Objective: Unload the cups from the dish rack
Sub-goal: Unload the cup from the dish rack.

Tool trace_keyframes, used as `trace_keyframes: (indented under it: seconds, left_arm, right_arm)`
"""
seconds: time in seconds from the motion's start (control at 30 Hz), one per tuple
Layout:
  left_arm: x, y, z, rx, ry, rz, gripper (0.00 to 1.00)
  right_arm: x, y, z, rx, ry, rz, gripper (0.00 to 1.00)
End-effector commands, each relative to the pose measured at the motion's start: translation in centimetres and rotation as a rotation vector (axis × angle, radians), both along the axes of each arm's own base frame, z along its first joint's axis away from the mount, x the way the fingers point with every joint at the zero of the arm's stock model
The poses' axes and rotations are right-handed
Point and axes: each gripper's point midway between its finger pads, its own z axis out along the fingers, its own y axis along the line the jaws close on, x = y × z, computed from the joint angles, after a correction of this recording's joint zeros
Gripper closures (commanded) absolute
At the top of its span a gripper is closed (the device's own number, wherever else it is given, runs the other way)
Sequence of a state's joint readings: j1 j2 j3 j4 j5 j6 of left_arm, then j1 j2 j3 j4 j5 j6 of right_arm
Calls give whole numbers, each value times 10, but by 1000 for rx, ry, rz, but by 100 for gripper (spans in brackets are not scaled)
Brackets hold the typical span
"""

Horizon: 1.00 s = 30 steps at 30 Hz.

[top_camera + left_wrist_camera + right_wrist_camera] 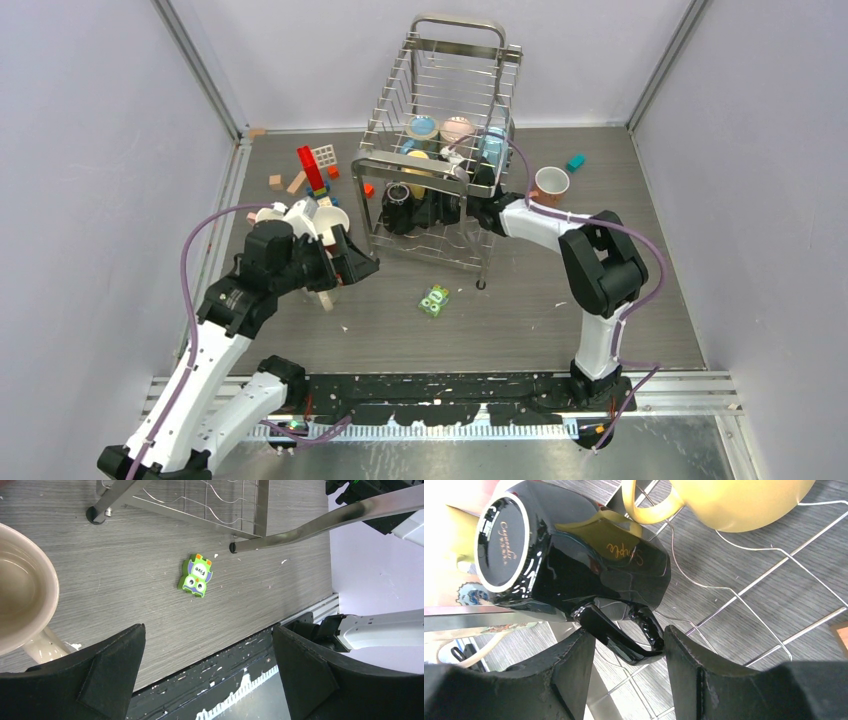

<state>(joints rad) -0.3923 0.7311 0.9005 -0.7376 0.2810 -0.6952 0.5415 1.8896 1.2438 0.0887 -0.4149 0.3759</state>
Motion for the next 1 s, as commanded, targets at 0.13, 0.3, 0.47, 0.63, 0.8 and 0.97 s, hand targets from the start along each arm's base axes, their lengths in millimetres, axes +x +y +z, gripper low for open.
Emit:
trace_keyframes:
  seconds: [0.13, 0.3, 0.47, 0.63, 0.8, 0.97]
  left_arm:
    - [3, -2, 3, -3, -16, -10, 0]
    - [2, -2, 1, -5, -11, -11, 0]
    - [2, -3, -2, -11, -6, -11, 0]
    - [1, -3, -2, -15, -4, -9, 0]
    - [-1, -2, -3, -18, -6, -6, 0]
    - [-1, -2, -2, -24, -7, -6, 0]
  right_arm:
    - [7, 10, 14, 24, -54, 16, 49]
    - [4, 6, 15, 18, -58, 5, 61]
    - [3, 2, 15, 10, -61, -11, 65]
    - [4, -1, 15, 9, -59, -38, 72]
    - [5, -4, 15, 20, -52, -79, 87]
    - [8, -12, 20, 50, -40, -152, 99]
